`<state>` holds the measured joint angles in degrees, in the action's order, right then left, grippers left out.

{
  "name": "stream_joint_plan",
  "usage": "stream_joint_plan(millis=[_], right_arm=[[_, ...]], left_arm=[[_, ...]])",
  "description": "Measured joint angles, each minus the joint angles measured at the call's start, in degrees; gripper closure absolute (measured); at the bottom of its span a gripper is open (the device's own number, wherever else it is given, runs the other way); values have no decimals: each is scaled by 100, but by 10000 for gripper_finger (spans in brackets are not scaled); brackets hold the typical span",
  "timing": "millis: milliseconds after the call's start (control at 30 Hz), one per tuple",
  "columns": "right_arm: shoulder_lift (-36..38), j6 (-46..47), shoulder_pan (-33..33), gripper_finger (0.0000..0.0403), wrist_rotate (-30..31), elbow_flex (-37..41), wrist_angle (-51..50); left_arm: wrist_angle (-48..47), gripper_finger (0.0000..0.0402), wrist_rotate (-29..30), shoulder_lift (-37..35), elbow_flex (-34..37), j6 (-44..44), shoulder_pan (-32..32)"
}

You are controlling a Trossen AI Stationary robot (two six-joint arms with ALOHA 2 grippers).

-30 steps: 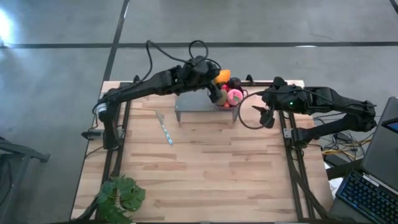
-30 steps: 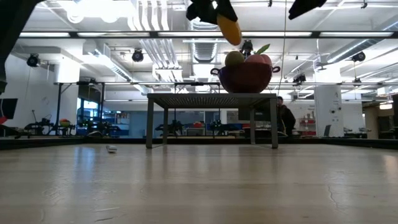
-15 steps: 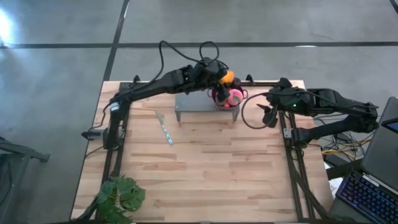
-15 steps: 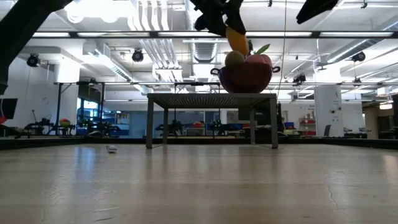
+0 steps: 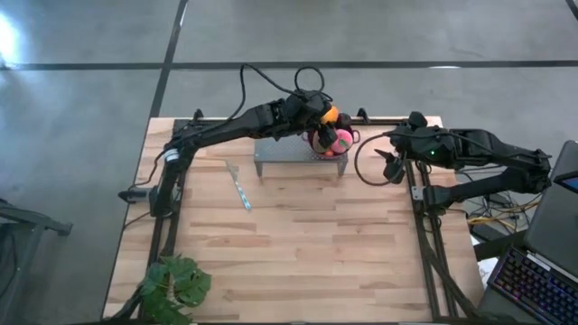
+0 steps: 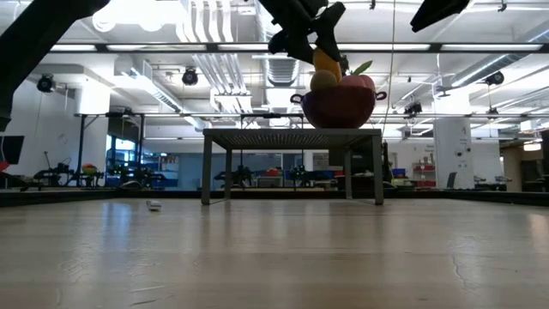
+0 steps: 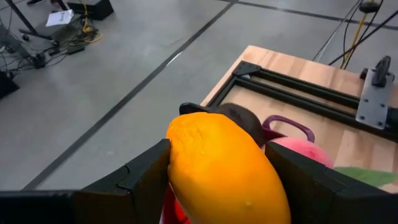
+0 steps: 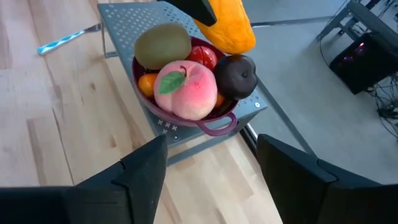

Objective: Pick & Place Fruit
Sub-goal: Put the mango into the purple bowl on the shelf

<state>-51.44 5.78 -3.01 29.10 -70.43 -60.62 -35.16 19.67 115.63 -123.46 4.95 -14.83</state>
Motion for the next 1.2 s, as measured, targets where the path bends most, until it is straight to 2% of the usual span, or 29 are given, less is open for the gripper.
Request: stream_joint_plan(millis=[267, 500, 667, 800, 933, 1033, 1200], right_arm=[[-7, -15, 0, 151, 2, 17, 7], [-7, -75, 0, 170, 0, 23, 144], [-7, -1030, 0, 179, -352, 253, 1030], [6, -1770, 2, 174, -781, 550, 1786], [16, -2244, 0, 163, -1101, 845, 2414], [22, -2316, 0, 153, -1354, 1003, 2739], [-31, -2205, -4, 132, -2113, 1155, 3213]], left_arm=[[-199, 149, 109, 0, 11, 111, 63], [-142, 149, 135, 0, 9, 11, 63], [-294, 149, -14, -79, -36, -310, 63], [-631, 149, -575, -384, -114, -608, 59], [-1055, 149, -984, -702, -88, -1571, 91], [-1366, 149, -1295, -858, -58, -1891, 129], [-1429, 149, -2380, -1048, 65, -2600, 229]])
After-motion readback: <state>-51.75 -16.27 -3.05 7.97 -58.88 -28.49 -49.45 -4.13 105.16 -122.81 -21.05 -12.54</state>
